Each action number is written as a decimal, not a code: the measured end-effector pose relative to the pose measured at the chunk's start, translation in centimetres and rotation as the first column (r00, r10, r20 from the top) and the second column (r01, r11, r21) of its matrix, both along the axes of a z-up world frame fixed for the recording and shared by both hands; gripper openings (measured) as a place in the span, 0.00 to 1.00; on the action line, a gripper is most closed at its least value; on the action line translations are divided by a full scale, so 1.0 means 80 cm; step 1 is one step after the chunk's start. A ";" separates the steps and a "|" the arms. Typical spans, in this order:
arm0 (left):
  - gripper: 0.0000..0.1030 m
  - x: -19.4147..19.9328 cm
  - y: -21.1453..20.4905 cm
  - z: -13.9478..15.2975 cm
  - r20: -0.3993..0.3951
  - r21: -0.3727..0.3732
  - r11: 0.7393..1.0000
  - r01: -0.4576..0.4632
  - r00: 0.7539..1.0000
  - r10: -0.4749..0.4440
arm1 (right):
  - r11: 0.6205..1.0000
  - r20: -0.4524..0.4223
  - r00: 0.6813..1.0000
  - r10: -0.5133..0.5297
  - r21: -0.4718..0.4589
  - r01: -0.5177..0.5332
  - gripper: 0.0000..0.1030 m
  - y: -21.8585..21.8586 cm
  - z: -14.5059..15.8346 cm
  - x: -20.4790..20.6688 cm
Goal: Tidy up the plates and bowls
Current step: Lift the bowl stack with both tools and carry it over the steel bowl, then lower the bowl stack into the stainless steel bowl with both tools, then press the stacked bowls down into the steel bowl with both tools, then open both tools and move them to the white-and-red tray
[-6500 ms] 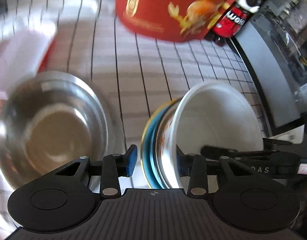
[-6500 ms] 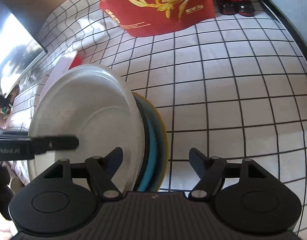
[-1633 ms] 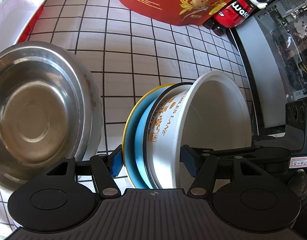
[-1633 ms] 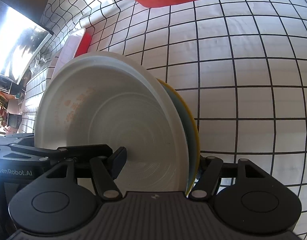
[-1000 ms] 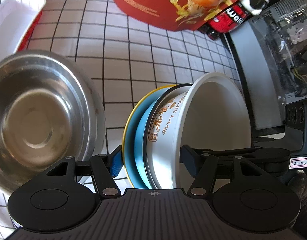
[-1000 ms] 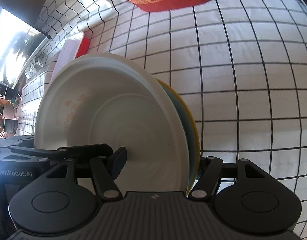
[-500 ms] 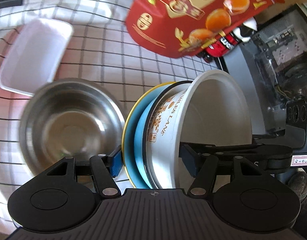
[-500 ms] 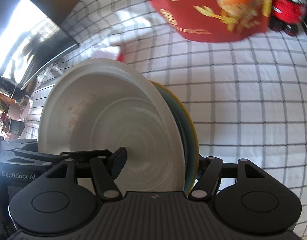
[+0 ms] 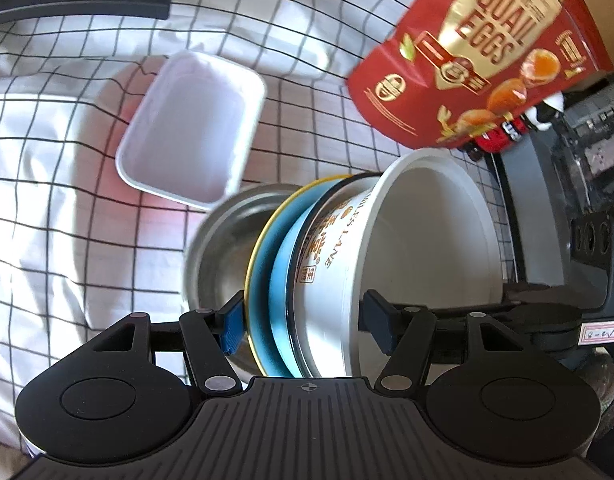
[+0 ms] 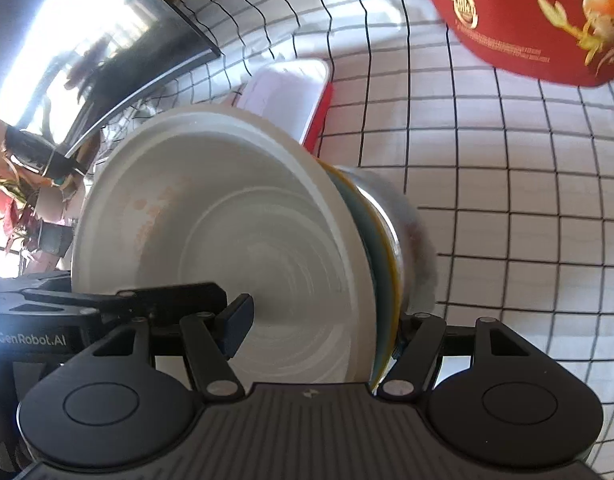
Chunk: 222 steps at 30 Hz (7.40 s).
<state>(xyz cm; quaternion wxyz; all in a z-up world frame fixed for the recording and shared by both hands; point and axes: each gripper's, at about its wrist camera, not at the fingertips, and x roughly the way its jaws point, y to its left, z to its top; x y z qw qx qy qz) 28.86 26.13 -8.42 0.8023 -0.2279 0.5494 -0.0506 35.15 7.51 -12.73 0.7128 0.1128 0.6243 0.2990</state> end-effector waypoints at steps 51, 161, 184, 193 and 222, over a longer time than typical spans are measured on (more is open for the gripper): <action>0.51 -0.010 0.042 -0.069 -0.103 -0.118 0.986 -0.118 0.989 0.106 | 0.993 -0.056 0.995 0.077 -0.086 -0.082 0.68 0.029 -0.042 0.015; 0.44 0.012 0.044 -0.021 -0.051 -0.129 0.990 -0.057 0.997 0.051 | 0.998 0.091 0.995 -0.032 -0.047 0.036 0.55 -0.020 0.021 0.014; 0.37 -0.006 0.043 -0.007 -0.057 -0.057 0.992 -0.115 0.992 0.112 | 0.999 0.127 0.992 -0.003 0.032 -0.001 0.54 -0.041 0.022 0.024; 0.36 -0.014 0.037 -0.004 -0.038 -0.053 0.990 -0.130 0.991 0.128 | 0.999 0.184 0.983 0.013 -0.054 -0.003 0.53 -0.048 0.024 0.021; 0.36 0.086 0.147 0.000 0.127 0.244 0.958 -0.151 0.984 0.123 | 0.980 0.452 0.881 0.141 -0.191 -0.059 0.87 0.059 0.162 0.096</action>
